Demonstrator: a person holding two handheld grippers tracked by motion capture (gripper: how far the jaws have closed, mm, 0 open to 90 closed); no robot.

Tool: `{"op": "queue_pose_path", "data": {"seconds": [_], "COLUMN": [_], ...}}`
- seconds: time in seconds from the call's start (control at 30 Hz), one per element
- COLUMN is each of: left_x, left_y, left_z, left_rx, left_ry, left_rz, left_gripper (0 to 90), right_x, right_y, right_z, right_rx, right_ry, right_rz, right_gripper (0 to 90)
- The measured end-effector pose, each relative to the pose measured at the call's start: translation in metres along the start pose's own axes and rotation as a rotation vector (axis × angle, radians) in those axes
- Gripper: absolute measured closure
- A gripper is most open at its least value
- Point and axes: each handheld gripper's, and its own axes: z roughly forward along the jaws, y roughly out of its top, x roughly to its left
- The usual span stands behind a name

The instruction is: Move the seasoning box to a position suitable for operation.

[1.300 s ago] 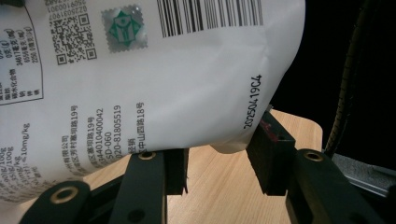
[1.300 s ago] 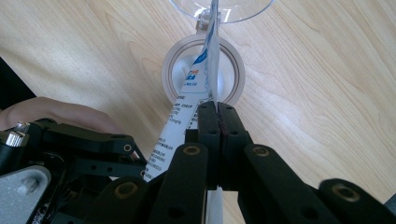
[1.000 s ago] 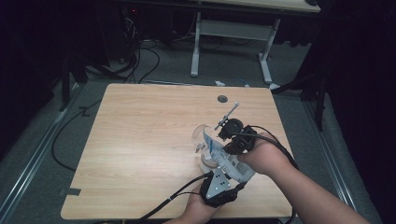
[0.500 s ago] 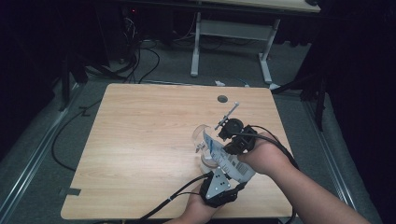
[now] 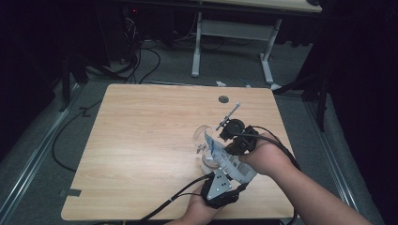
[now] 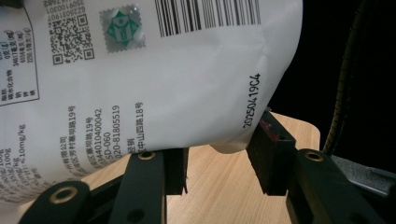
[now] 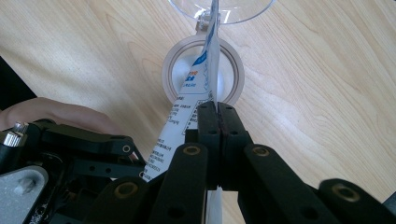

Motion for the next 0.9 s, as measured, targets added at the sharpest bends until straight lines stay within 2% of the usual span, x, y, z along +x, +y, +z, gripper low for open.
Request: {"op": "queue_pose_path", "data": {"seconds": [0.9], "left_x": [0.0011], "left_y": [0.0011], "left_z": [-0.0002], "left_rx": [-0.009], "left_ry": [-0.005], "left_rz": [-0.006], "left_gripper": [60.5], "right_x": [0.0009], "right_y": [0.0019], "right_z": [-0.0009], "right_rx": [-0.001], "right_ry": [-0.007], "right_rz": [-0.006], "right_gripper": [90.0]}}
